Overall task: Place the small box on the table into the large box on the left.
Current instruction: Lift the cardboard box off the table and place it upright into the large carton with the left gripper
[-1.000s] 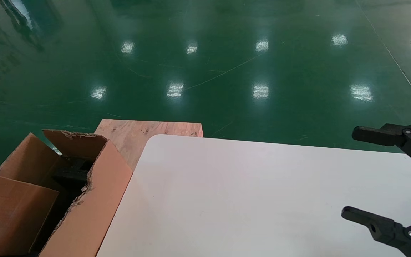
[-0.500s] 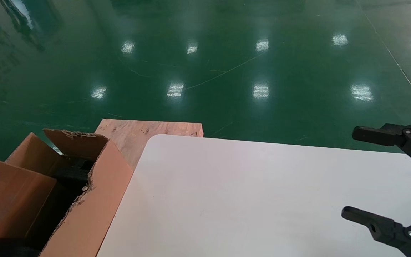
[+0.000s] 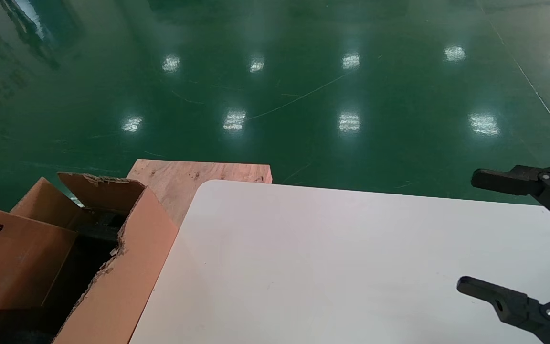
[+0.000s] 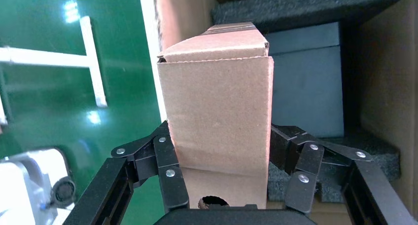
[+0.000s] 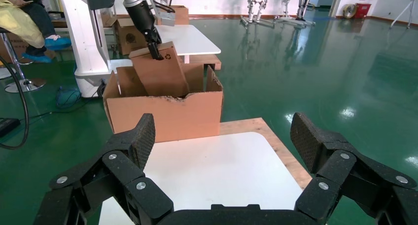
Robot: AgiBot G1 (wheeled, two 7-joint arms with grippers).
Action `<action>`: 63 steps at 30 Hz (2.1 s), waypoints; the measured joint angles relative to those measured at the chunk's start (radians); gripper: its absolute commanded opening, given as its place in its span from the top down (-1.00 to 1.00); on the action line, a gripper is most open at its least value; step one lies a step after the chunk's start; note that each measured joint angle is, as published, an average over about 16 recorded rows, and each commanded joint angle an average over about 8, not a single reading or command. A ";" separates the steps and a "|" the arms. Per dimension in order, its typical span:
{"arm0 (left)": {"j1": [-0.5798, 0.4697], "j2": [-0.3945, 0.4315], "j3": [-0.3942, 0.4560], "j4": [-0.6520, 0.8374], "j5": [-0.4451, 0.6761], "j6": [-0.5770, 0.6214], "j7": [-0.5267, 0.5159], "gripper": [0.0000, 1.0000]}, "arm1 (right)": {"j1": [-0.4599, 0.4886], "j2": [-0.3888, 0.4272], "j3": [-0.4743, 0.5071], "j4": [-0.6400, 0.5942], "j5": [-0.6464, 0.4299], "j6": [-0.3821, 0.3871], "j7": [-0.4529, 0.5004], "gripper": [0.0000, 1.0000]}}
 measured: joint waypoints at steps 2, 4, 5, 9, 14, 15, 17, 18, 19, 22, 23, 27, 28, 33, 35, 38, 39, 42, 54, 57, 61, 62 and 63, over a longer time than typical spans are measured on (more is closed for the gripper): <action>-0.003 -0.009 -0.002 -0.001 0.010 0.007 -0.008 1.00 | 0.000 0.000 0.000 0.000 0.000 0.000 0.000 -1.00; -0.007 -0.020 -0.005 -0.003 0.022 0.015 -0.017 1.00 | 0.000 0.000 0.000 0.000 0.000 0.000 0.000 -1.00; -0.009 -0.026 -0.007 -0.006 0.029 0.020 -0.021 1.00 | 0.000 0.000 0.000 0.000 0.000 0.000 0.000 -1.00; -0.019 -0.050 -0.016 -0.019 0.058 0.041 -0.037 1.00 | 0.000 0.000 0.000 0.000 0.000 0.000 0.000 -1.00; -0.032 -0.079 -0.031 -0.039 0.094 0.066 -0.051 1.00 | 0.000 0.000 0.000 0.000 0.000 0.000 0.000 -1.00; -0.034 -0.084 -0.034 -0.043 0.101 0.071 -0.053 1.00 | 0.000 0.000 0.000 0.000 0.000 0.000 0.000 -1.00; -0.039 -0.093 -0.041 -0.051 0.113 0.080 -0.057 1.00 | 0.000 0.000 0.000 0.000 0.000 0.000 0.000 -1.00; -0.041 -0.098 -0.044 -0.054 0.119 0.084 -0.058 1.00 | 0.000 0.000 0.000 0.000 0.000 0.000 0.000 -1.00; -0.043 -0.101 -0.047 -0.058 0.124 0.088 -0.060 1.00 | 0.000 0.000 0.000 0.000 0.000 0.000 0.000 -1.00; -0.048 -0.110 -0.054 -0.066 0.136 0.097 -0.063 1.00 | 0.000 0.000 0.000 0.000 0.000 0.000 0.000 -1.00; -0.049 -0.113 -0.057 -0.069 0.139 0.100 -0.064 1.00 | 0.000 0.000 0.000 0.000 0.000 0.000 0.000 -1.00; -0.054 -0.123 -0.064 -0.080 0.147 0.109 -0.065 0.17 | 0.000 0.000 0.000 0.000 0.000 0.000 0.000 -1.00; -0.054 -0.125 -0.066 -0.082 0.148 0.110 -0.065 -0.08 | 0.000 0.000 0.000 0.000 0.000 0.000 0.000 -1.00; -0.057 -0.131 -0.070 -0.089 0.149 0.114 -0.066 -1.00 | 0.000 0.000 0.000 0.000 0.000 0.000 0.000 -1.00; -0.058 -0.133 -0.071 -0.090 0.148 0.115 -0.065 -1.00 | 0.000 0.000 0.000 0.000 0.000 0.000 0.000 -1.00; -0.058 -0.134 -0.072 -0.091 0.147 0.115 -0.065 -1.00 | 0.000 0.000 0.000 0.000 0.000 0.000 0.000 -1.00; -0.058 -0.134 -0.072 -0.091 0.147 0.115 -0.065 -1.00 | 0.000 0.000 0.000 0.000 0.000 0.000 0.000 -1.00; -0.057 -0.132 -0.071 -0.090 0.146 0.115 -0.065 -1.00 | 0.000 0.000 0.000 0.000 0.000 0.000 0.000 -1.00; -0.055 -0.128 -0.068 -0.086 0.146 0.115 -0.067 -1.00 | 0.000 0.000 0.000 0.000 0.000 0.000 0.000 -1.00; -0.055 -0.127 -0.068 -0.086 0.146 0.114 -0.067 -1.00 | 0.000 0.000 0.000 0.000 0.000 0.000 0.000 -1.00; -0.055 -0.126 -0.068 -0.086 0.145 0.113 -0.067 -1.00 | 0.000 0.000 0.000 0.000 0.000 0.000 0.000 -1.00; -0.055 -0.126 -0.068 -0.087 0.145 0.113 -0.067 -1.00 | 0.000 0.000 0.000 0.000 0.000 0.000 0.000 -1.00; -0.054 -0.126 -0.067 -0.087 0.144 0.113 -0.066 -1.00 | 0.000 0.000 0.000 0.000 0.000 0.000 0.000 -1.00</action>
